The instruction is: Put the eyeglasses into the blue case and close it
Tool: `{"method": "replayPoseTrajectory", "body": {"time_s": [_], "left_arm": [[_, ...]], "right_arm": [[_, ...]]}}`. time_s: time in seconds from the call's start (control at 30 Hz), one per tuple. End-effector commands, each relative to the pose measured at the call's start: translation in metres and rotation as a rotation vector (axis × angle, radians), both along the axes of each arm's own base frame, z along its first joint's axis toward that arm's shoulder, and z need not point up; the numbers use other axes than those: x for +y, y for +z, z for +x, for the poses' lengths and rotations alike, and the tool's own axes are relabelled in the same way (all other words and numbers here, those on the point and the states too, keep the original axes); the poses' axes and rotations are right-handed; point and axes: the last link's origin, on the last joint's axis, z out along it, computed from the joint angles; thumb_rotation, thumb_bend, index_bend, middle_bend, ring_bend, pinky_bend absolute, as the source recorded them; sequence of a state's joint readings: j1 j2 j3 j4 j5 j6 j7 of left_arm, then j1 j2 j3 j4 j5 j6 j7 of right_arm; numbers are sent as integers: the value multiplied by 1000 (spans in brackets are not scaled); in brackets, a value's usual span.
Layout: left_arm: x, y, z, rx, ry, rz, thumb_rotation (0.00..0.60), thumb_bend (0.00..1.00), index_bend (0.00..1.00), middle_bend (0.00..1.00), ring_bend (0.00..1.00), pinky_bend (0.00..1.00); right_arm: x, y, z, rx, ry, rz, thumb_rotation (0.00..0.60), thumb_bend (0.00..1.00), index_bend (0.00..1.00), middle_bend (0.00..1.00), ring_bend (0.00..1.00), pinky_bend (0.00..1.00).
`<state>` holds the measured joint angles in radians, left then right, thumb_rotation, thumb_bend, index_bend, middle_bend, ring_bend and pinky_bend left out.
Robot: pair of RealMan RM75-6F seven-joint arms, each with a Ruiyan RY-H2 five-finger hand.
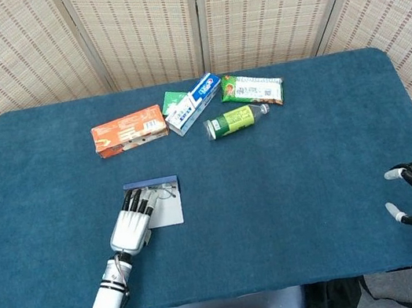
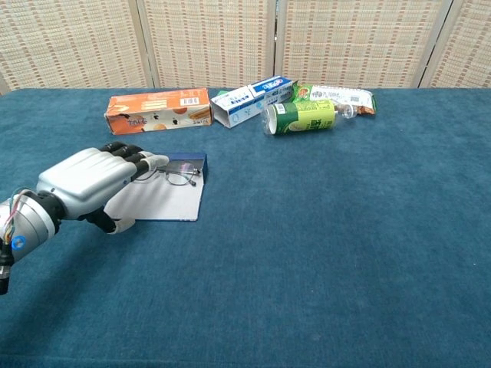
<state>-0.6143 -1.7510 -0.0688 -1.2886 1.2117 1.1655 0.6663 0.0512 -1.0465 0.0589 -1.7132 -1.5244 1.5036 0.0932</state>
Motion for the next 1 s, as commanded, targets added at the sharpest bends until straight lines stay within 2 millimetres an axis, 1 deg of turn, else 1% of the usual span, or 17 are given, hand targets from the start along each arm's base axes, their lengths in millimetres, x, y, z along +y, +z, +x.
{"method": "replayPoseTrajectory", "body": {"time_s": [0.03,0.37,1.0], "left_arm": [[1,0,-1,7,9,0,600,298,0,0,0,0],[0,1,0,33,24,-10,600,299,0,0,0,0],[12,3,1,81,73,-17,600,299,0,0,0,0]], "right_arm": [[0,0,0,1,-1,0,600,251,326,298,230,231],[0,-1,0,1,0,2,600,250,326,298,230,231],[2,0,-2,-1,-10,-3,600,251,326,298,230,230]]}}
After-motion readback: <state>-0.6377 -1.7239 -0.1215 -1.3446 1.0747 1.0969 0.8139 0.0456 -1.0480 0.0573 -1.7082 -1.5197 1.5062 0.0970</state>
